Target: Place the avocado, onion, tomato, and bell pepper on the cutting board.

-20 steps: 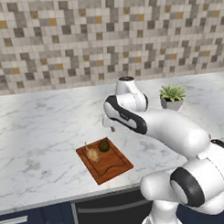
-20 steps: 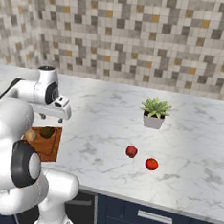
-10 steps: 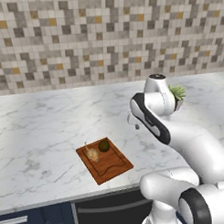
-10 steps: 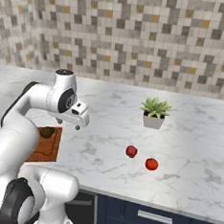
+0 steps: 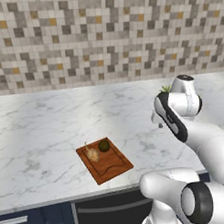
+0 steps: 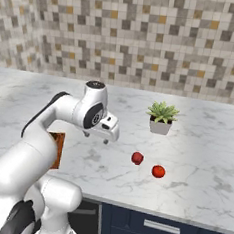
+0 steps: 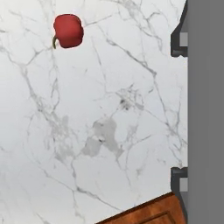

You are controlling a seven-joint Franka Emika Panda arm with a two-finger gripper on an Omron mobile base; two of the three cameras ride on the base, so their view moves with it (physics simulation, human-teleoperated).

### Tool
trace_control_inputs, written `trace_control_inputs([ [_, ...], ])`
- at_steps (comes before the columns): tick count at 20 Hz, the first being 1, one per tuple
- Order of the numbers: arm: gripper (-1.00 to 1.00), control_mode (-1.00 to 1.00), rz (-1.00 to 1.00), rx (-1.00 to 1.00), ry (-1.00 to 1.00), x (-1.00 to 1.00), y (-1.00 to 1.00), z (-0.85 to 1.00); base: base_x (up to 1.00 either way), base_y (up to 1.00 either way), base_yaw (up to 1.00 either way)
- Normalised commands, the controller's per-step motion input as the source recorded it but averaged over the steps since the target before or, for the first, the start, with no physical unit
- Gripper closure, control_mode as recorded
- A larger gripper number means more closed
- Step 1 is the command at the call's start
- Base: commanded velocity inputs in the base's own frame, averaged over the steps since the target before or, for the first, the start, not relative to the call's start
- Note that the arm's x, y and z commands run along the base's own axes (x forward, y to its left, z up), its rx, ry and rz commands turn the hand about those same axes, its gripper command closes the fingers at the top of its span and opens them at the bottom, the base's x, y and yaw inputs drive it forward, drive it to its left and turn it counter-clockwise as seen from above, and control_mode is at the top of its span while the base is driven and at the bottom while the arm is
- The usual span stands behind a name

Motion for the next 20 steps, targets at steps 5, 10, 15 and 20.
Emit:
trace_control_inputs([
  [5, -1.00, -1.00, -0.01, 0.00, 0.00, 0.04, -0.79, 0.00, 0.00, 0.00, 0.00],
  [10, -1.00, -1.00, -0.01, 0.00, 0.00, 0.04, -0.68, 0.00, 0.00, 0.00, 0.00],
  [15, -1.00, -1.00, 0.00, 0.00, 0.00, 0.11, -0.53, 0.00, 0.00, 0.00, 0.00],
  [20, -1.00, -1.00, 0.00, 0.00, 0.00, 0.20, -0.27, -0.07, 0.00, 0.00, 0.00],
])
